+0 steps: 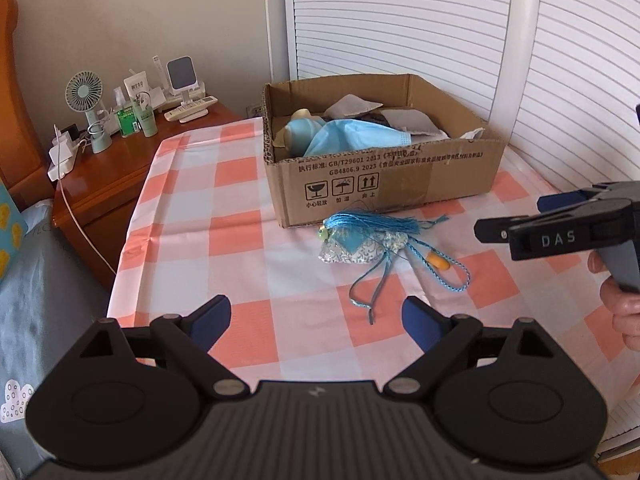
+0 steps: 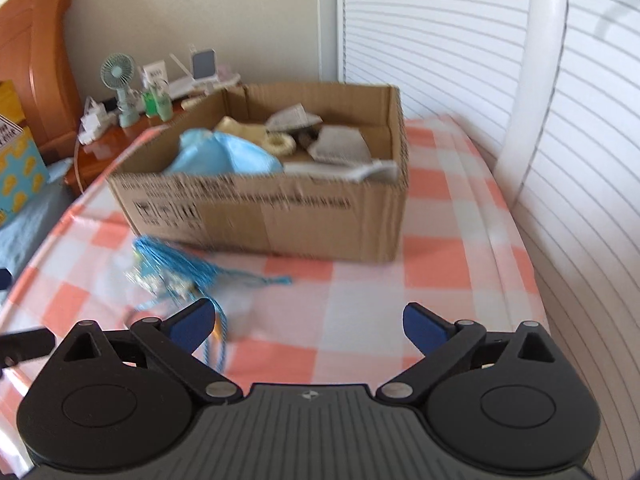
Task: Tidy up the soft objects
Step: 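Move the right tool to the blue tasselled pouch, then close the right tool on the blue tasselled pouch and lift it, then close the left tool on the orange earplug while the right tool holds the pouch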
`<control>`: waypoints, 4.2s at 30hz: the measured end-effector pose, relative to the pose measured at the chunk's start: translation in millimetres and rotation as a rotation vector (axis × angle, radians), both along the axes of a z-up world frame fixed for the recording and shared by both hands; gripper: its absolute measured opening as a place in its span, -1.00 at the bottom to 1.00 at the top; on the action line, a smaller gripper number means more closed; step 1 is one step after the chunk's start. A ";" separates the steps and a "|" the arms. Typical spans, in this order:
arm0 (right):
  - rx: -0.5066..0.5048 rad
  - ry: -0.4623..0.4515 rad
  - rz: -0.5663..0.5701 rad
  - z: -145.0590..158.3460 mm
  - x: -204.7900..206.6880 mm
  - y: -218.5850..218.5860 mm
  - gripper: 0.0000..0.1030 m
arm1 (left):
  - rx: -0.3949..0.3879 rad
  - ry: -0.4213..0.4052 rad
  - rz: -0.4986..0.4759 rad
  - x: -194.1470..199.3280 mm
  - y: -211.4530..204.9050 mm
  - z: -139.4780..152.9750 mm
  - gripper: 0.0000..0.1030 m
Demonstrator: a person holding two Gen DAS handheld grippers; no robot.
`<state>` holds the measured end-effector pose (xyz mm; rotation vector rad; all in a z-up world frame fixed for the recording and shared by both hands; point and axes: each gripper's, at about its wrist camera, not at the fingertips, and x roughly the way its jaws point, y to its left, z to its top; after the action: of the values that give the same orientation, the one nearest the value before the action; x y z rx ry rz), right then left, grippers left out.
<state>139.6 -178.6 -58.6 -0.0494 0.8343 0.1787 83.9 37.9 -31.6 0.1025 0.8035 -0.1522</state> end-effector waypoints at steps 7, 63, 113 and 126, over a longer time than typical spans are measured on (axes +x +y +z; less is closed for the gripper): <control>-0.058 0.048 0.006 -23.3 -14.6 -3.0 0.98 | -0.017 0.036 -0.016 12.6 -5.5 -12.9 0.79; -0.130 0.057 0.531 -27.3 61.0 121.4 0.34 | -0.042 0.210 -0.019 46.4 22.8 -58.0 0.82; 0.000 0.105 0.170 -11.5 6.4 -21.8 -0.29 | 0.007 0.044 -0.326 48.3 -75.6 -53.7 0.24; 0.025 0.116 0.167 -18.1 8.4 -28.0 -0.26 | 0.004 0.020 -0.354 59.8 -85.7 -58.1 -0.41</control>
<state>147.9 -206.5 -76.7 -0.0855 0.9441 0.3518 143.7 -47.8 -89.7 0.2475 0.8011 -0.4867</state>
